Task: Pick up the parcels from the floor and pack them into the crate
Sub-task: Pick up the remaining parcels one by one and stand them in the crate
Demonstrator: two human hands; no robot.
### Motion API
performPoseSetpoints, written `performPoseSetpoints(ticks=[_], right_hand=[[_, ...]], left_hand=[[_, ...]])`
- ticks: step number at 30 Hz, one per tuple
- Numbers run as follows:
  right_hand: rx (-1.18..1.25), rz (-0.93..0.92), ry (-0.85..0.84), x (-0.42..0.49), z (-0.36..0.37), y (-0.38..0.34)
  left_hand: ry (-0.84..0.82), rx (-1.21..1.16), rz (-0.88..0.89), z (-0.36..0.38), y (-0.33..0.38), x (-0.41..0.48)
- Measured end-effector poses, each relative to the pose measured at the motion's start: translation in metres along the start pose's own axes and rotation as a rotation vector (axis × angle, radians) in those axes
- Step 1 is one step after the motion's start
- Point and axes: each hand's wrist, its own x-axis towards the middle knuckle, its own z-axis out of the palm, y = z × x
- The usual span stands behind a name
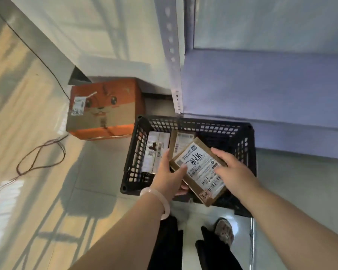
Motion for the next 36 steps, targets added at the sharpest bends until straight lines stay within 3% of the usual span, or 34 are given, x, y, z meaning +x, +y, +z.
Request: performPoseSetpoints(ticks=[5, 9, 12, 17, 19, 25, 30, 36], right_hand=[[-0.055, -0.044, 0.169, 0.053, 0.027, 0.032], [-0.048, 0.104, 0.318, 0.070, 0.047, 0.064], [-0.056, 0.255, 0.186, 0.077, 0.065, 0.087], [-0.082, 0.357, 0.073, 0.094, 0.073, 0.100], [-0.094, 0.388, 0.018, 0.105, 0.075, 0.101], [-0.179, 0.460, -0.136, 0.136, 0.085, 0.099], [-0.115, 0.477, -0.168, 0.148, 0.096, 0.111], [-0.112, 0.340, -0.056, 0.133, 0.078, 0.109]], left_hand=[[-0.031, 0.173, -0.010, -0.021, -0.040, 0.067], [0.042, 0.144, -0.158, -0.026, -0.068, 0.092], [0.061, 0.241, -0.252, -0.028, -0.076, 0.104], [-0.010, 0.786, -0.189, -0.026, -0.071, 0.130], [-0.035, 0.880, -0.205, -0.027, -0.068, 0.141], [0.044, 0.708, -0.272, -0.031, -0.076, 0.157], [0.033, 0.768, -0.241, -0.030, -0.086, 0.164], [0.069, 0.688, -0.185, -0.028, -0.073, 0.148]])
